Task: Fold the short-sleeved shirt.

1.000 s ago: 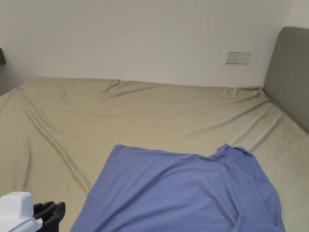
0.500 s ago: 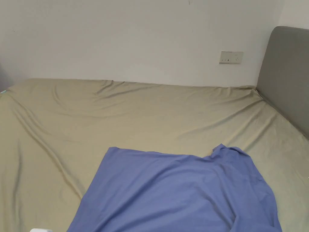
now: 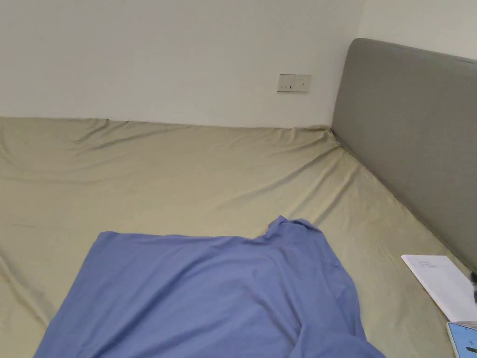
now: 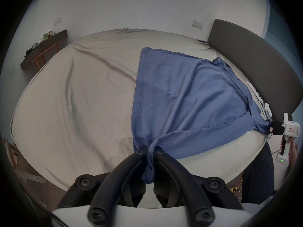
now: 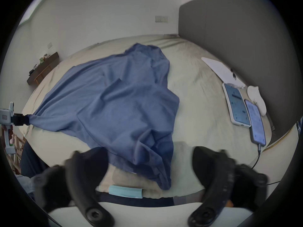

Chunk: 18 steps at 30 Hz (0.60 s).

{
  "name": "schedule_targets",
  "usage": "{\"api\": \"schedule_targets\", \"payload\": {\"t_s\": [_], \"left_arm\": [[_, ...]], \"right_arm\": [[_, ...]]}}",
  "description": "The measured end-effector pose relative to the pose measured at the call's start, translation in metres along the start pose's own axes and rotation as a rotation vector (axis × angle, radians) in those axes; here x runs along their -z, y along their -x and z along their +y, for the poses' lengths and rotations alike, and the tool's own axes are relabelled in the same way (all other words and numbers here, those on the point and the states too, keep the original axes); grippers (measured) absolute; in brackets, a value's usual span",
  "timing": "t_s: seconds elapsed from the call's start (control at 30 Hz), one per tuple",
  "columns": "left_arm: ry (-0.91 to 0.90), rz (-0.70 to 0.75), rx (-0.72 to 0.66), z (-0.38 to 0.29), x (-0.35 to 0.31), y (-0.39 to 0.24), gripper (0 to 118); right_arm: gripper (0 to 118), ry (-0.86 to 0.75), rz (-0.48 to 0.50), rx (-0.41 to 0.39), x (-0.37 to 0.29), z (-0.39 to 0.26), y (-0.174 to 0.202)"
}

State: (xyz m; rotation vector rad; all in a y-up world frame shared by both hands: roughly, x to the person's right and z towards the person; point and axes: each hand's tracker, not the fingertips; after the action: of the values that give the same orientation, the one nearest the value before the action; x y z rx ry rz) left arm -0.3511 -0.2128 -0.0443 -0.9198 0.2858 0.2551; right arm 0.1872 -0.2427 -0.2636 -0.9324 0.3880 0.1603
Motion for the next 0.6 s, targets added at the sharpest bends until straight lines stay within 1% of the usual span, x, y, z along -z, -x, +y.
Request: {"api": "schedule_targets", "payload": {"t_s": [0.03,0.07,0.1,0.13,0.17,0.23,0.3,0.4,0.47,0.53,0.6], "left_arm": [[0.004,0.004,-0.001,-0.001,0.0,-0.001,5],[0.006,0.007,-0.001,0.0,-0.001,-0.003,5],[0.007,0.008,-0.001,0.0,-0.003,-0.004,5],[0.006,0.006,-0.001,0.001,-0.005,-0.005,5],[-0.003,0.008,-0.006,0.004,-0.01,-0.006,5],[-0.035,0.002,-0.018,0.016,-0.017,-0.005,5],[-0.082,-0.011,-0.061,0.038,-0.023,-0.002,5],[-0.156,-0.008,-0.11,0.08,-0.023,0.001,5],[-0.169,0.008,-0.116,0.108,-0.005,0.004,5],[-0.176,0.022,-0.133,0.137,0.02,0.003,5],[-0.154,0.037,-0.147,0.162,0.052,-0.001,5]], "right_arm": [[56,-0.01,0.007,0.01,0.001,-0.001,-0.002],[9,-0.02,0.019,0.018,0.001,0.001,-0.002],[7,-0.048,0.045,0.032,0.0,0.003,0.0],[7,-0.081,0.067,0.039,-0.008,-0.001,-0.006],[7,-0.094,0.079,0.027,-0.013,0.001,-0.007],[7,-0.162,0.066,0.0,-0.022,0.014,-0.006],[7,-0.219,0.082,0.021,-0.038,0.032,-0.012],[7,-0.279,0.118,0.063,-0.043,0.069,-0.021],[7,-0.295,0.108,0.059,-0.036,0.094,-0.025],[7,-0.296,0.104,0.057,-0.015,0.12,-0.027],[7,-0.276,0.103,0.073,0.008,0.14,-0.029]]}}
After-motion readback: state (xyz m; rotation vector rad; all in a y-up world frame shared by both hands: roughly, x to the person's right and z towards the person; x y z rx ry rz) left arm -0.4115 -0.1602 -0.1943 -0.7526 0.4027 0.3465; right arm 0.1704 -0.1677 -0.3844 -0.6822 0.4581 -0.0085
